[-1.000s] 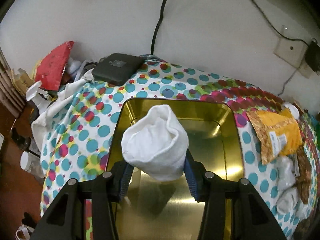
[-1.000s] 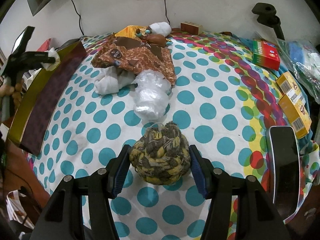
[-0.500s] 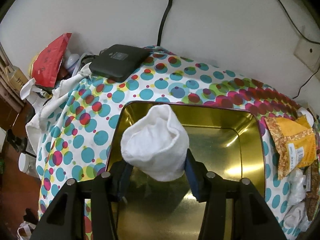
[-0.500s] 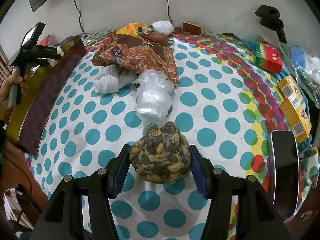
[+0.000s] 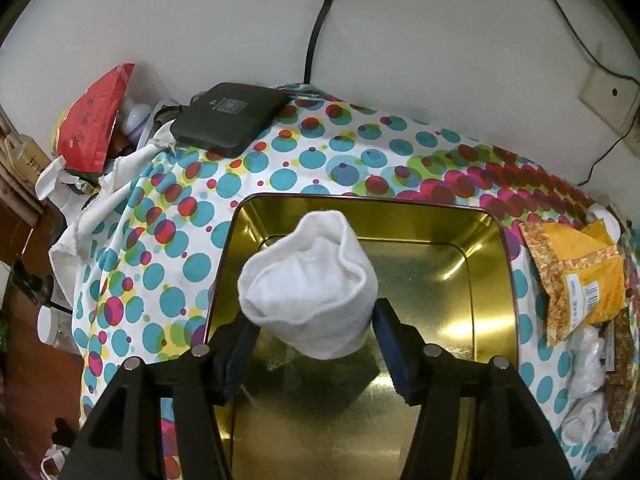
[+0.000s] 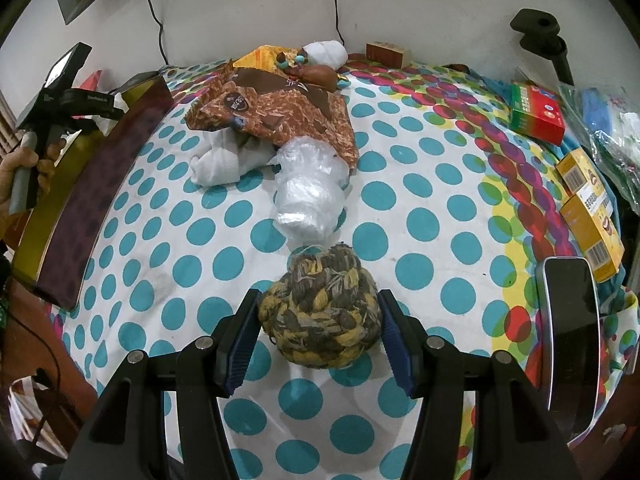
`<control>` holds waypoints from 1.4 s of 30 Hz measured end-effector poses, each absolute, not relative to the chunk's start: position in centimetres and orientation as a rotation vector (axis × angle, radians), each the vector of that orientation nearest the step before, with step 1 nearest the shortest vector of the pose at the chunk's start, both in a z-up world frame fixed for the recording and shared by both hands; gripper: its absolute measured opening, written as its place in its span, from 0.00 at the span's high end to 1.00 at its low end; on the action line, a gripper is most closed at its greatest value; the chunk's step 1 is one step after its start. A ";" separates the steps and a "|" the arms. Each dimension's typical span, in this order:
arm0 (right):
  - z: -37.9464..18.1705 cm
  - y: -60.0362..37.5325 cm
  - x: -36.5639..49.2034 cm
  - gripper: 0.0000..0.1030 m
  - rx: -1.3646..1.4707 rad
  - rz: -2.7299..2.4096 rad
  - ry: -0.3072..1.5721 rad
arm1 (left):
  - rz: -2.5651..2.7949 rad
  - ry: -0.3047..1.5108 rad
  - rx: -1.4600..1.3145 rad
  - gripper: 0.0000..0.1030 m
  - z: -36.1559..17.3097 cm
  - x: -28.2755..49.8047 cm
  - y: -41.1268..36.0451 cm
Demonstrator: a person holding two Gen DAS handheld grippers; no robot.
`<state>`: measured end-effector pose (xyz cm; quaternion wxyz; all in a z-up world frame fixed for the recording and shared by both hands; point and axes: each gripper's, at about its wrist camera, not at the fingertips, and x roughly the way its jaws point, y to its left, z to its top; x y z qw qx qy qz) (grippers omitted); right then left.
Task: Organize objects
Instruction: 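Carry white cloth pouch into gold tray with left tool and release, then carry braided rope ball into gold tray with right tool and release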
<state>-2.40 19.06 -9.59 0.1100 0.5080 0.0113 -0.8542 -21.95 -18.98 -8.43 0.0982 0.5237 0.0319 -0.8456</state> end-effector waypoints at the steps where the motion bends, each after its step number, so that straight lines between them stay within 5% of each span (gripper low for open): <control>1: -9.6 19.1 -2.3 0.47 1.494 -2.508 0.039 | -2.511 0.092 1.550 0.42 -8.3 -21.9 -18.9; 18: -8.7 18.4 -1.6 0.47 1.454 -2.501 0.020 | -2.530 -0.117 1.491 0.41 -6.5 -19.7 -16.9; 26: -6.7 16.2 -1.4 0.47 1.385 -2.481 0.052 | -2.627 0.074 1.454 0.41 -3.4 -14.0 -17.1; 42: -0.3 0.6 -8.7 0.47 1.155 -2.335 0.196 | -2.690 0.170 1.286 0.41 -1.9 2.2 -17.3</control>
